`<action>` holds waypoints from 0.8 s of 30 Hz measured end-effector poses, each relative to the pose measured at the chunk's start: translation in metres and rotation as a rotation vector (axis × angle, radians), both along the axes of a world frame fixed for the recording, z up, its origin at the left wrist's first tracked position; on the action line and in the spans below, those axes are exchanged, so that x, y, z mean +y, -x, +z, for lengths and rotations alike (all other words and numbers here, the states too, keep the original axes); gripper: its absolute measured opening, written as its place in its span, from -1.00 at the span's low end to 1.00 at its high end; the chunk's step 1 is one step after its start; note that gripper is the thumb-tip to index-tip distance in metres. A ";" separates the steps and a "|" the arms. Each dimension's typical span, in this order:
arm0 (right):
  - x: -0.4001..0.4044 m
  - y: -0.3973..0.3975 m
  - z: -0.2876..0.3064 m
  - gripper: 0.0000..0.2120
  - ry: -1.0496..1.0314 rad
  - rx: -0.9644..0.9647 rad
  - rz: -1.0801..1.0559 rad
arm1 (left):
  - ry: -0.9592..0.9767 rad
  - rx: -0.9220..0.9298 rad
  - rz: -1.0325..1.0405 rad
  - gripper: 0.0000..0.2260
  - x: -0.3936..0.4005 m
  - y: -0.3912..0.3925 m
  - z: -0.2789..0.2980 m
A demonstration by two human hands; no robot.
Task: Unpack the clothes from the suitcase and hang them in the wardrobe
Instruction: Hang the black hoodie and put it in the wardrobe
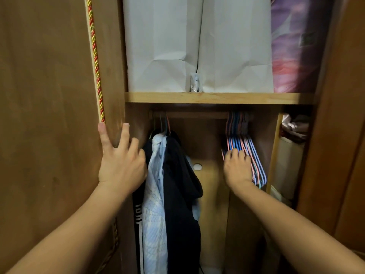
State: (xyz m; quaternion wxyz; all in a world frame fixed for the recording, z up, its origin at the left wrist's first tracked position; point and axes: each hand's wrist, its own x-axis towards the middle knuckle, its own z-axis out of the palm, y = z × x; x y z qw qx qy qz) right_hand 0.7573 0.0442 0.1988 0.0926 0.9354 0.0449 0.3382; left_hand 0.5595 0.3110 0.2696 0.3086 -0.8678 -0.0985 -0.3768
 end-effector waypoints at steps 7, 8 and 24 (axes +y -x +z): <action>-0.013 -0.008 0.015 -0.64 0.103 0.056 -0.081 | 0.000 -0.002 0.000 -0.83 0.001 -0.001 -0.001; -0.014 -0.008 0.017 -0.63 0.121 0.060 -0.076 | -0.001 -0.003 -0.002 -0.83 0.001 -0.001 -0.001; 0.001 0.004 0.052 -0.78 -0.413 0.060 0.183 | 0.015 0.023 0.020 -0.78 -0.001 0.000 0.001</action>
